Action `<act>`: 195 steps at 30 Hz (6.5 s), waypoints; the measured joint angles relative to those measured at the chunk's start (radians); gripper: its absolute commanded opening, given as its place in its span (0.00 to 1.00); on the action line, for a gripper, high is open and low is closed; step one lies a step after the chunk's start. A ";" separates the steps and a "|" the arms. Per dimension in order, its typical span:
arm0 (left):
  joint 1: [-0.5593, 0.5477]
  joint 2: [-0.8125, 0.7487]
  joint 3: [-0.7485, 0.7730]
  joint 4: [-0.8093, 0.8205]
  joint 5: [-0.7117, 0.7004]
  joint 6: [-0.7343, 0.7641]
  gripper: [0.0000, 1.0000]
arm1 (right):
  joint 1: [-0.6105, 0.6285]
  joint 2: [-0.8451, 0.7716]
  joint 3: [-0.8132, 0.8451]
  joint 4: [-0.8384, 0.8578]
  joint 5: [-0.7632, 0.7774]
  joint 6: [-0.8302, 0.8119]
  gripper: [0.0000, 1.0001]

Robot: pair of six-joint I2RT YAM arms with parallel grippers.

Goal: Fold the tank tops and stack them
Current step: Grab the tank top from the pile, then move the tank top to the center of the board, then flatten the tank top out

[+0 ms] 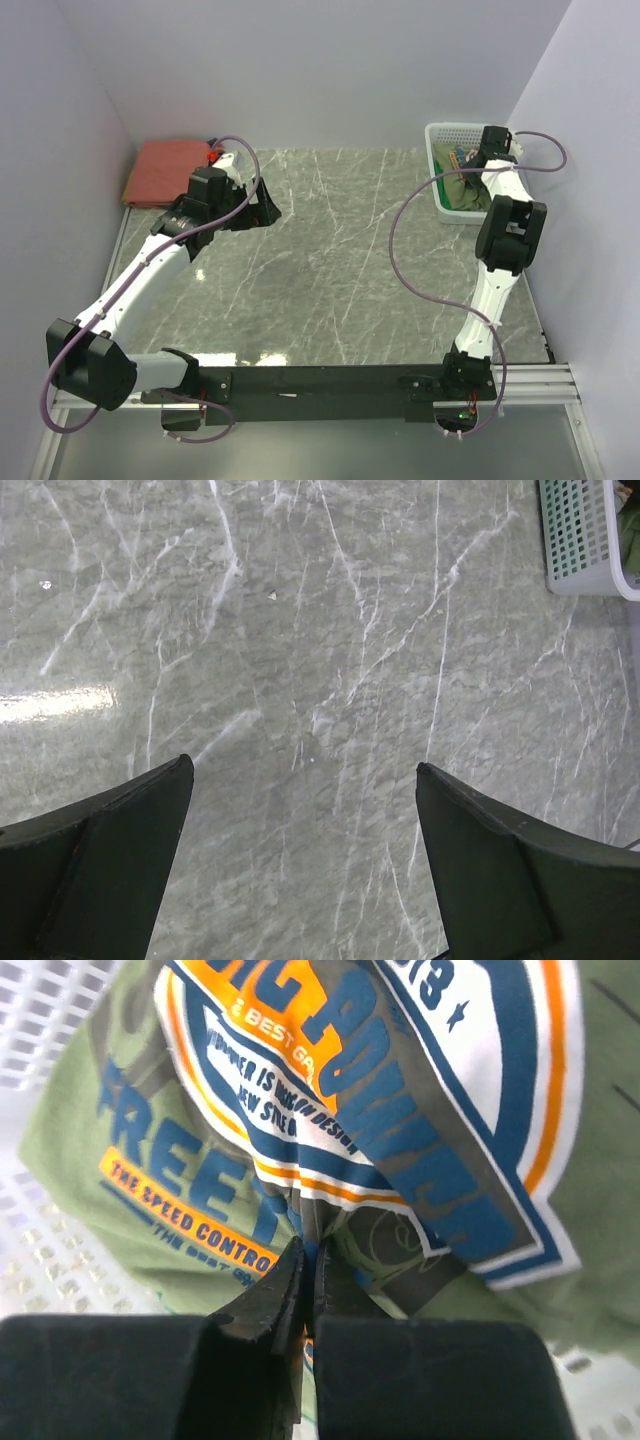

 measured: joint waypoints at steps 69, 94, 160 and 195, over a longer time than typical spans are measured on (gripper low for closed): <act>-0.467 0.434 -0.160 0.386 -0.089 -0.301 0.01 | 0.608 -1.336 -1.474 0.171 0.087 0.059 0.77; -0.212 -0.001 -0.365 0.233 -0.264 -0.381 0.01 | 0.918 -1.116 -1.467 0.325 0.083 0.136 0.63; 0.383 -0.166 -0.314 0.342 0.227 -0.504 0.61 | 0.578 -1.203 -0.964 0.159 -0.001 -0.094 0.50; -0.130 -0.232 -0.623 -0.085 -0.179 -0.739 0.43 | 0.599 -1.086 -1.189 0.158 0.095 0.019 0.67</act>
